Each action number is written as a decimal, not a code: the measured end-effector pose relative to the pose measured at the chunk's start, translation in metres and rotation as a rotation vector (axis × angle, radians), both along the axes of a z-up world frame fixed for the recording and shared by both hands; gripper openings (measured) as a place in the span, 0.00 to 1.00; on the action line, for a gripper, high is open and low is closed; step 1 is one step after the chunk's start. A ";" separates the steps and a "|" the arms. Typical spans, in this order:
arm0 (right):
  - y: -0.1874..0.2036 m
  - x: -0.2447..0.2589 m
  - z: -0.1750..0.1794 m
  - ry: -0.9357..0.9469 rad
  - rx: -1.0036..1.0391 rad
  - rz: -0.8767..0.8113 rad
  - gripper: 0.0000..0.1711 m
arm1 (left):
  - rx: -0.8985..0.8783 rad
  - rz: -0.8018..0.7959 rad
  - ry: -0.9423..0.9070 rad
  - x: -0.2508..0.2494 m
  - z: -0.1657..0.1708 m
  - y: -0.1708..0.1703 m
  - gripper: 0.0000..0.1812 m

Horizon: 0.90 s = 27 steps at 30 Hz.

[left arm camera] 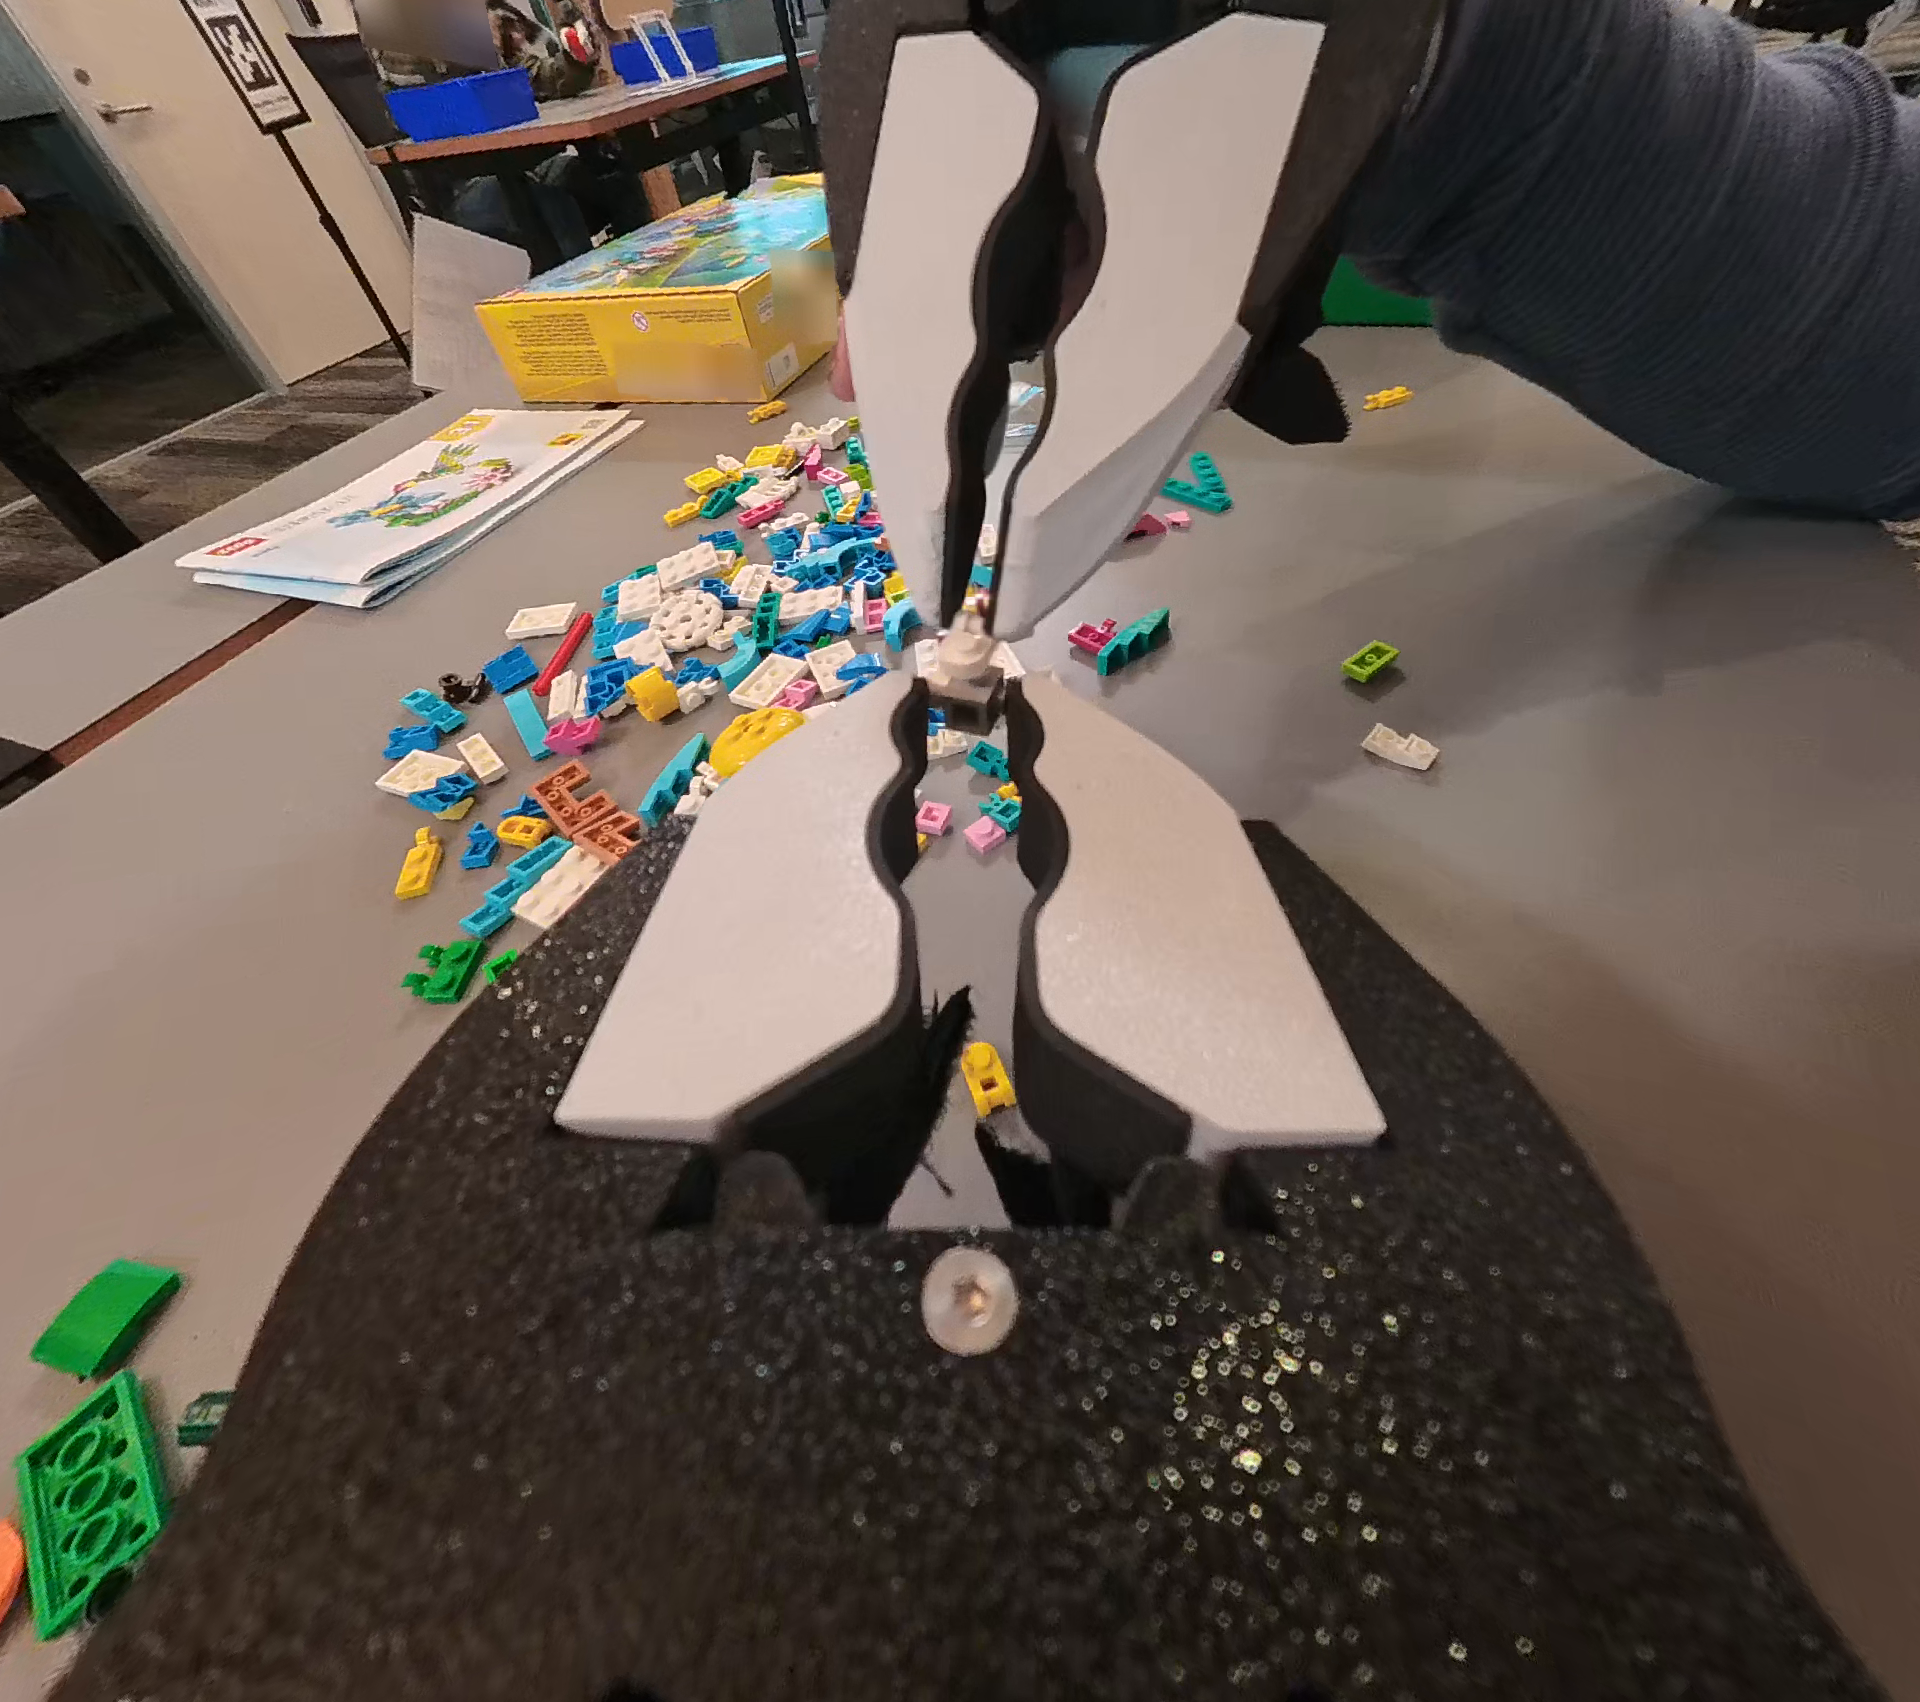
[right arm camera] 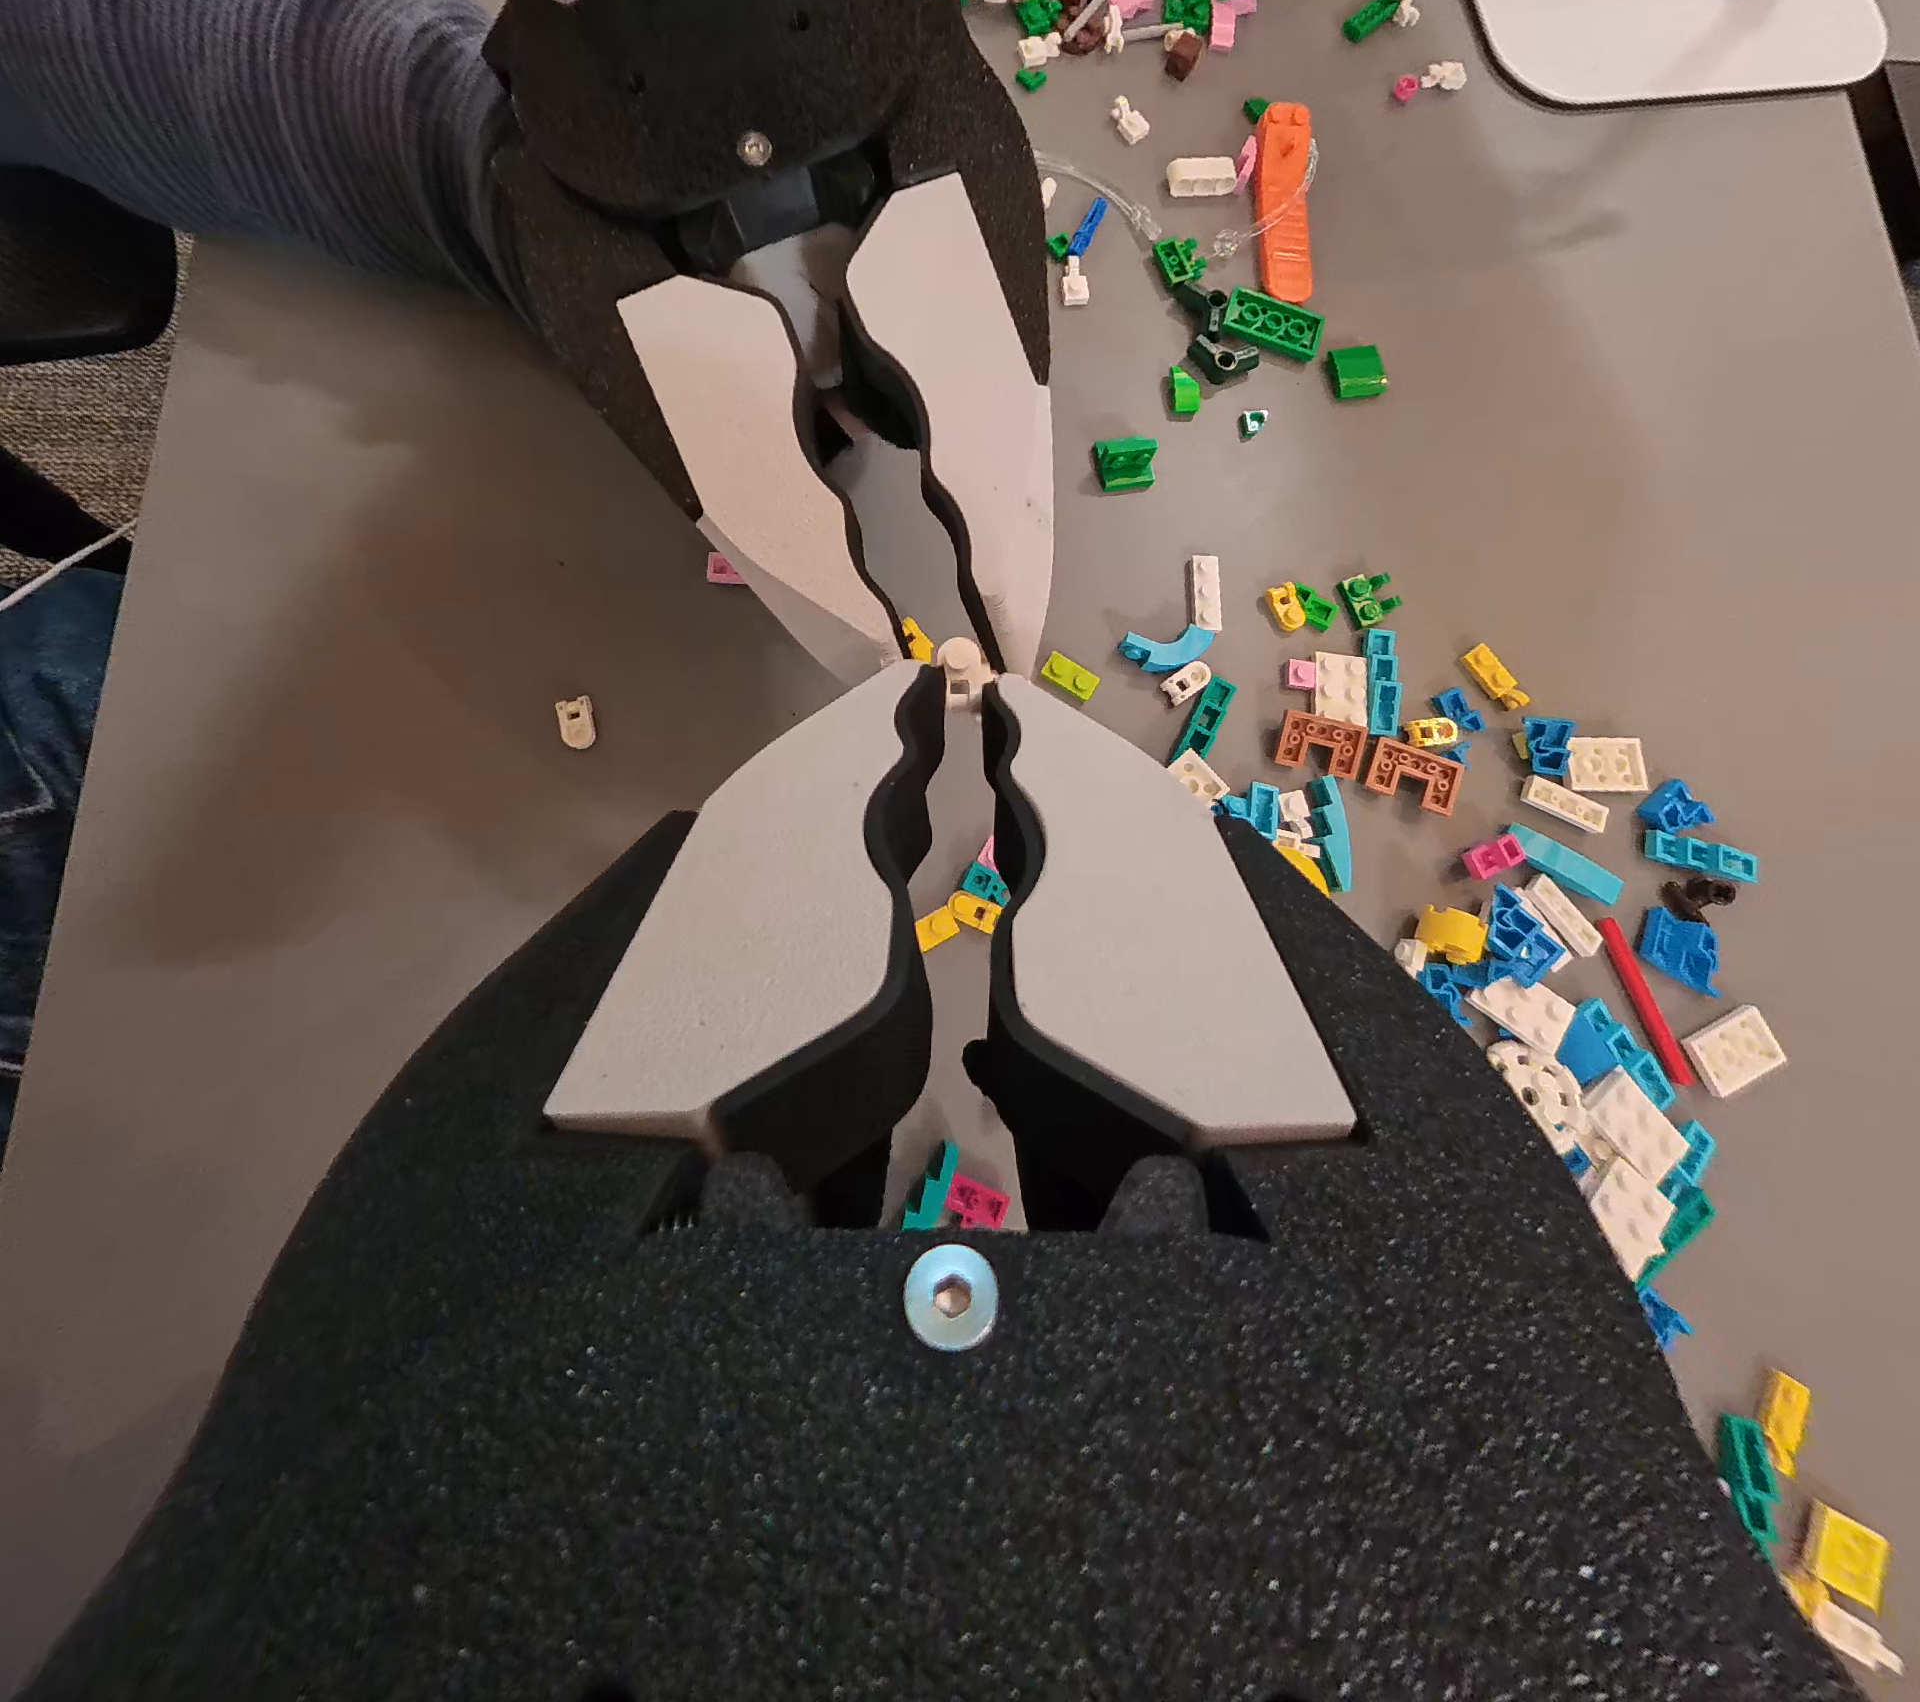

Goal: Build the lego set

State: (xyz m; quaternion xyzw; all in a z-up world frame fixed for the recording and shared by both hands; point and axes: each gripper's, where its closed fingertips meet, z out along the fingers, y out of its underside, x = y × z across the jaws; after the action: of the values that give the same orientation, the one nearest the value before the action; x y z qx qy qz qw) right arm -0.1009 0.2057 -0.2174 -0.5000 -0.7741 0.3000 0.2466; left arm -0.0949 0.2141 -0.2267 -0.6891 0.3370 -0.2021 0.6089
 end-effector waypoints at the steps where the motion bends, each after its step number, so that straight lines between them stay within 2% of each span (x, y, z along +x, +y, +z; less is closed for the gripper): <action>1: 0.000 0.000 -0.001 -0.004 -0.002 0.001 0.04 | 0.001 0.001 0.000 0.000 0.000 0.000 0.08; 27: 0.000 0.000 -0.001 -0.004 0.012 0.000 0.07 | -0.010 -0.013 -0.022 0.000 0.001 -0.001 0.08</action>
State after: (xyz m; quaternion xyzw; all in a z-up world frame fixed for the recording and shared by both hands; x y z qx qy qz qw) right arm -0.1010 0.2053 -0.2183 -0.4990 -0.7764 0.2943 0.2482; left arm -0.0949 0.2133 -0.2254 -0.6876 0.3338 -0.2153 0.6078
